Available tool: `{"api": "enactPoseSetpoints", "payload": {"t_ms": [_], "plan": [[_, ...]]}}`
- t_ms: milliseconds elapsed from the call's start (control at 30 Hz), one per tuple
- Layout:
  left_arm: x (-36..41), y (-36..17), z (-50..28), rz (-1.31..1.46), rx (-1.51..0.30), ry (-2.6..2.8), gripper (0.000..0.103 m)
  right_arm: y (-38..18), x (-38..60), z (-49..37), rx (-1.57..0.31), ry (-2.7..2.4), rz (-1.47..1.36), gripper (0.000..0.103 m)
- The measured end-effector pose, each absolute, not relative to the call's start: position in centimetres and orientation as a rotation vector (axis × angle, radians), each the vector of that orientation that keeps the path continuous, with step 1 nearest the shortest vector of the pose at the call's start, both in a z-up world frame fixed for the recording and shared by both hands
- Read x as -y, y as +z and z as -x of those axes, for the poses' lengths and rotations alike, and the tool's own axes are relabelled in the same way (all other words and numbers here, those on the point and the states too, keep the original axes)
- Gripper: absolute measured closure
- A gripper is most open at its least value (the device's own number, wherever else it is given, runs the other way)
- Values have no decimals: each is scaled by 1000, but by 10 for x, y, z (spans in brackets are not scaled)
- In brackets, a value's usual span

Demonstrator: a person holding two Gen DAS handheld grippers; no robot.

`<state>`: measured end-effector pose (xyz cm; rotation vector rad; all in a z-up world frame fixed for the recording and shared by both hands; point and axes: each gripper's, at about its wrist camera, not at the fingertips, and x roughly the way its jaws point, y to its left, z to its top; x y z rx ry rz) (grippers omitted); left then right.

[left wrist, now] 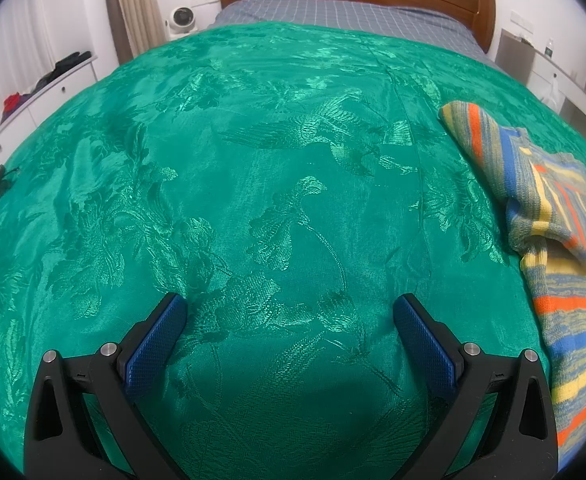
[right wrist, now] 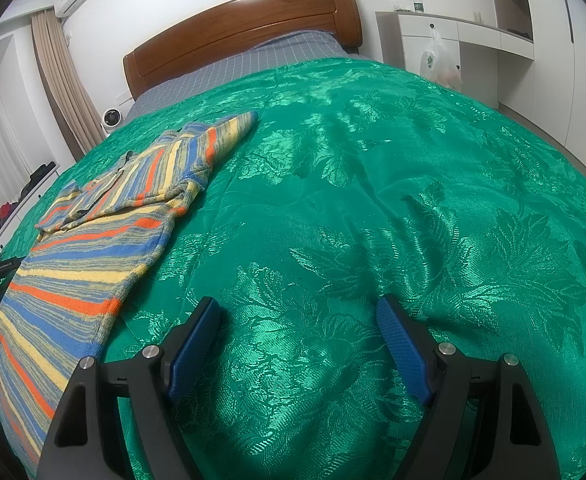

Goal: Fold small clothes

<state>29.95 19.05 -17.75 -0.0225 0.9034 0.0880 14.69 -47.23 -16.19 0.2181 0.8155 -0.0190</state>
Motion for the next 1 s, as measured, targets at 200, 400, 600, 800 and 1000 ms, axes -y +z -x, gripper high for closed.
{"api": "enactPoseSetpoints", "payload": {"t_ms": [200, 400, 600, 800, 1000], "plan": [[-191, -177, -299, 23, -903, 88, 0, -162, 472, -147, -815, -19, -218, 23], [-191, -177, -300, 23, -903, 88, 0, -162, 472, -147, -815, -20, -216, 23], [-191, -177, -300, 23, -903, 88, 0, -162, 472, -147, -816, -22, -213, 23], [-191, -177, -300, 23, -903, 88, 0, -163, 472, -148, -816, -22, -212, 22], [-191, -177, -300, 23, -903, 88, 0, -163, 472, -148, -816, -23, -209, 22]]}}
